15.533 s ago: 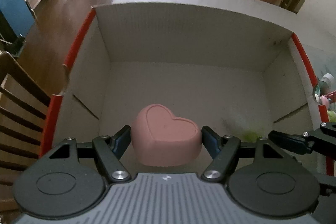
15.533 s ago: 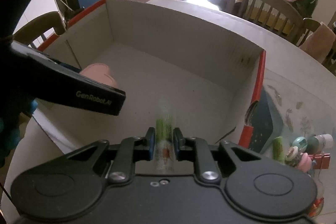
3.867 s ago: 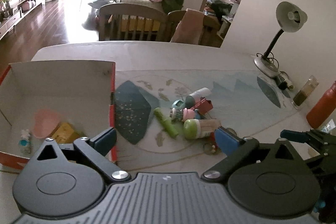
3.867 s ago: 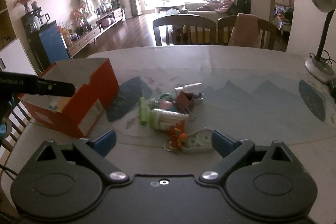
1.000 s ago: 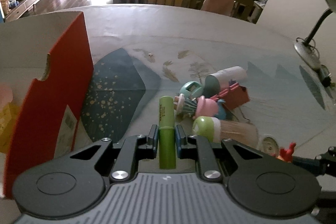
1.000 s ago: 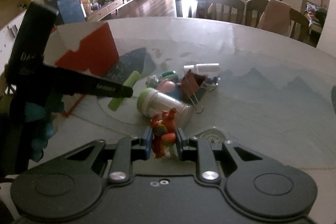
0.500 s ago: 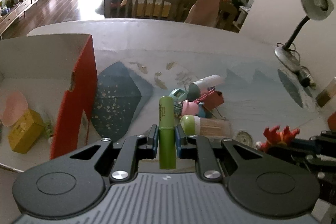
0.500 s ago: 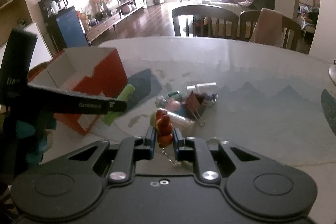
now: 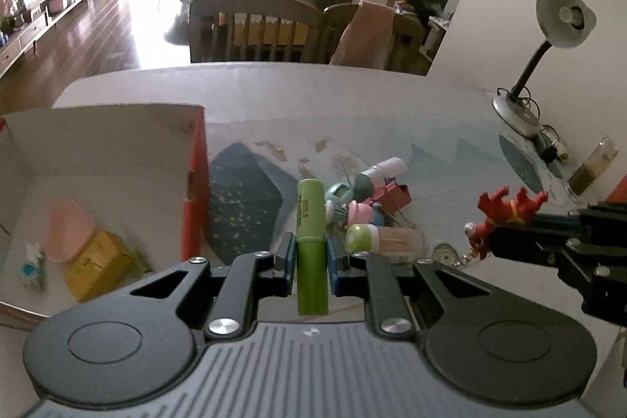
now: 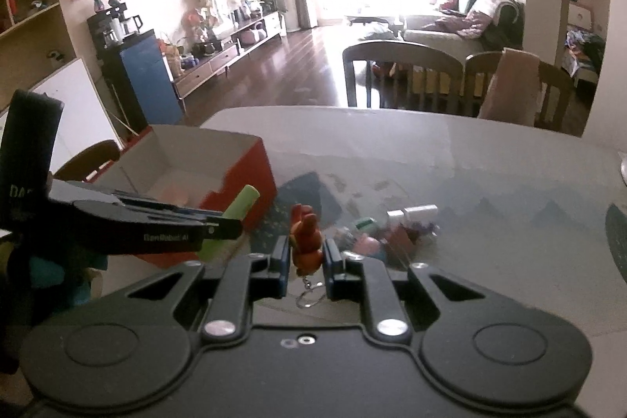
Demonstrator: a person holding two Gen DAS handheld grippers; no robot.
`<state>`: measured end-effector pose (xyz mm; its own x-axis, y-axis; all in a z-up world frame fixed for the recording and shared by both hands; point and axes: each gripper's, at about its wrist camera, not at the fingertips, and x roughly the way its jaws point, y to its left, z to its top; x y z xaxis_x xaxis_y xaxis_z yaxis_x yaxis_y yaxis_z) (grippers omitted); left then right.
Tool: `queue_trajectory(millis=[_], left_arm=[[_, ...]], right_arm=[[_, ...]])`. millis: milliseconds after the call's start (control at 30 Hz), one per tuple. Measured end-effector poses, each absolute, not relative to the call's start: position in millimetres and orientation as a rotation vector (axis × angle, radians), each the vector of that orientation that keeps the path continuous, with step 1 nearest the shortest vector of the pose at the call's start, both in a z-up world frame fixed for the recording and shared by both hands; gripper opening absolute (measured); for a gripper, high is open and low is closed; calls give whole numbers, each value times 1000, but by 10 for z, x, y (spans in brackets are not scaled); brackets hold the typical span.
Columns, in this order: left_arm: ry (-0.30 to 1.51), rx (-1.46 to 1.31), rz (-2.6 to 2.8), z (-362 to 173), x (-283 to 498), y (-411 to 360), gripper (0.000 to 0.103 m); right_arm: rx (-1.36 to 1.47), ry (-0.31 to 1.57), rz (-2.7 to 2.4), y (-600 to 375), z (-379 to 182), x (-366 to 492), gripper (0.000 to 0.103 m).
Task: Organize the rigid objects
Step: 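Carry the orange figurine with the right tool while the left tool carries the highlighter over the box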
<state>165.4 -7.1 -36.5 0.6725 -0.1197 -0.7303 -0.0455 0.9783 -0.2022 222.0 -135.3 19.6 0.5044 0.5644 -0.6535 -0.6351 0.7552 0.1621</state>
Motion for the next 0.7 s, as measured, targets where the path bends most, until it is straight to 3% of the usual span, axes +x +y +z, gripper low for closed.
queue_trajectory(millis=[700], left_arm=[[794,-196,79,-5,1308,1202,16]], right_arm=[[-154,695,815,-165,538,2030,16]])
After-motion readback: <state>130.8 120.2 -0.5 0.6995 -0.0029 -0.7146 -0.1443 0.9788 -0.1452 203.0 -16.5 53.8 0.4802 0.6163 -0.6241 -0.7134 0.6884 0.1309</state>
